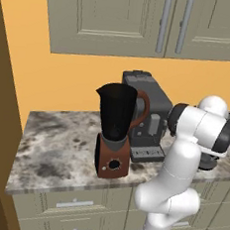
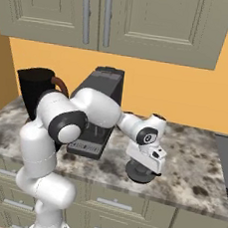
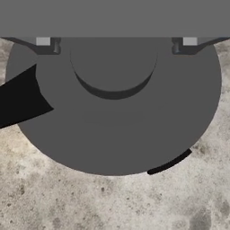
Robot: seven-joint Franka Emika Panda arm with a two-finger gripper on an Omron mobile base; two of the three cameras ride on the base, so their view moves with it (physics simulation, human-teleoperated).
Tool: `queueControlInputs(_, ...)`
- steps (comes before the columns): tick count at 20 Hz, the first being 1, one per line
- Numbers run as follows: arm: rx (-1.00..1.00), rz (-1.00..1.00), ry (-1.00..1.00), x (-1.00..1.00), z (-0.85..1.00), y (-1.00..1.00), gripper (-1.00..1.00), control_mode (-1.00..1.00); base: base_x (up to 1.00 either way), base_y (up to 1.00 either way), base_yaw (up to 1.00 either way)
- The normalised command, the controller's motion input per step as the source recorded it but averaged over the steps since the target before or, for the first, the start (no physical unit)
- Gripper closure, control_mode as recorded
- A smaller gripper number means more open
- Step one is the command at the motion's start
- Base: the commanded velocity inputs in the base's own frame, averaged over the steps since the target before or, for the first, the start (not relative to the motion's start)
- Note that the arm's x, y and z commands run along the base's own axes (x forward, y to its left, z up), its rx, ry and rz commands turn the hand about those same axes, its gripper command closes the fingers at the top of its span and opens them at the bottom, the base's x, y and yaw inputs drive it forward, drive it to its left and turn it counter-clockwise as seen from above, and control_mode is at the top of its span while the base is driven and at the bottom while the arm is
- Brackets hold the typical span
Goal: Close the lid blender by securely placing the lid on top.
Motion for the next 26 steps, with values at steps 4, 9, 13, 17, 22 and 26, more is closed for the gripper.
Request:
queueControlInputs(4, -0.04, 0.0, 0.0, -0.27, -0.94, 0.52, 1.0, -1.0, 0.0, 0.0, 0.0)
queueControlInputs(9, 0.0, 0.0, -0.06, -0.11, -0.58, 0.42, 1.0, -1.0, 0.0, 0.0, 0.0)
queueControlInputs(13, 0.0, 0.0, -0.08, -0.42, -0.06, 0.11, 1.0, -1.0, 0.0, 0.0, 0.0)
queueControlInputs(17, 0.0, 0.0, -0.05, -0.45, 0.02, 0.04, 1.0, -1.0, 0.0, 0.0, 0.0)
queueControlInputs(22, -0.11, 0.0, -0.13, -0.47, 0.82, 0.13, 1.0, -1.0, 0.0, 0.0, 0.0)
queueControlInputs(26, -0.15, 0.0, -0.23, -0.25, 1.0, 0.41, 1.0, -1.0, 0.0, 0.0, 0.0)
